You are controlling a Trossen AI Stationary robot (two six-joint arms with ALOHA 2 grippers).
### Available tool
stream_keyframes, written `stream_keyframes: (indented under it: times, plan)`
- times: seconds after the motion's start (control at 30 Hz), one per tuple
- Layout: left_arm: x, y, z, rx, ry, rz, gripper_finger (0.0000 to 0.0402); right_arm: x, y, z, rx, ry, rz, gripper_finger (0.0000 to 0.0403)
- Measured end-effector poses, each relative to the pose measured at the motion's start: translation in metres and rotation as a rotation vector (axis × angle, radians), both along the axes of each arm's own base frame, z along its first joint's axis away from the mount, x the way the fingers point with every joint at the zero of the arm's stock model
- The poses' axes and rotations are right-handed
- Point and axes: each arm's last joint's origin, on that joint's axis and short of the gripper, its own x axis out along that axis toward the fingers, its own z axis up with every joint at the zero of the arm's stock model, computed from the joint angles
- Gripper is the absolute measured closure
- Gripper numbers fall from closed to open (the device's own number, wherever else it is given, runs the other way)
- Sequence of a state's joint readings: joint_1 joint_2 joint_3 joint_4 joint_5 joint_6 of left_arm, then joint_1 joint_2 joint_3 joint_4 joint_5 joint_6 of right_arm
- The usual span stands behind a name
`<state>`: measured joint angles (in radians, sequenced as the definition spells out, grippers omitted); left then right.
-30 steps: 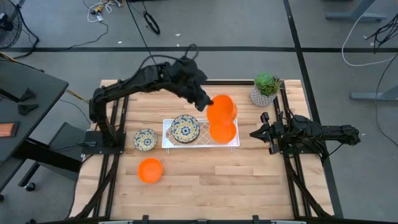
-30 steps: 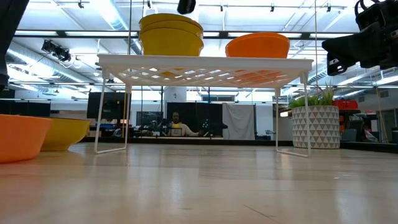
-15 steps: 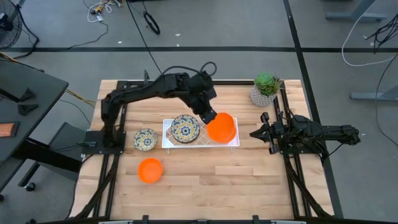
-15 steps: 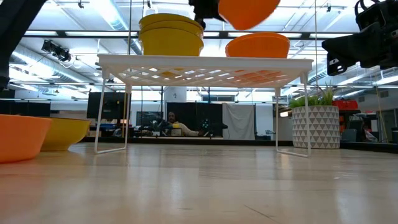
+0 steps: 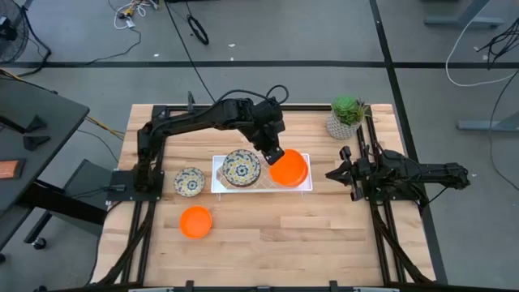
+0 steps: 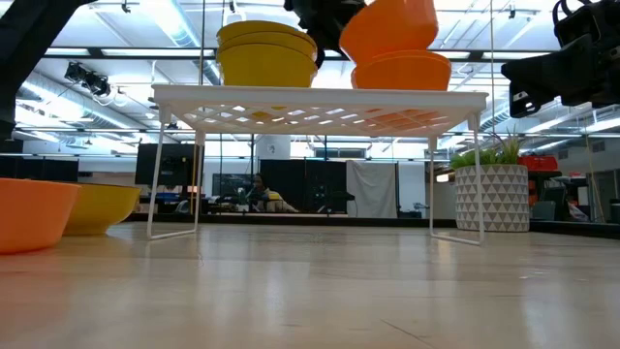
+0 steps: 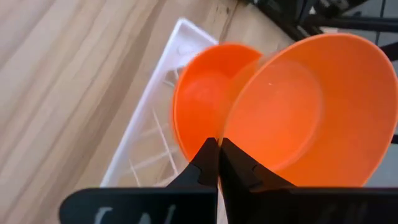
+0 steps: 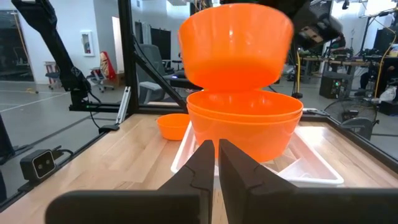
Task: Pick & Place Mini bowls
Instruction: Stack the orange bowl on the orange bowl on the shelf
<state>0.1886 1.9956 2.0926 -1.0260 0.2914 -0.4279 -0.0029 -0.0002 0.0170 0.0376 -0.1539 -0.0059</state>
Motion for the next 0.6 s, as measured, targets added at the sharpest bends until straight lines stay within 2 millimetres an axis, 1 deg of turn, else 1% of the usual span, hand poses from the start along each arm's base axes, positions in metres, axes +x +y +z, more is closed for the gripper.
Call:
stream_keyframes:
  times: [0.27,0.6]
  plan:
    - [0.0001,0.0062,-0.0011,0.057,0.005,0.03,0.0398,0.0,0.0,0.0,0.0,0.0,0.0,0.0376]
    - [0.0001,0.0069,-0.0013,0.088,0.008,0.037,0.0397,0.0,0.0,0.0,0.0,0.0,0.0,0.0376]
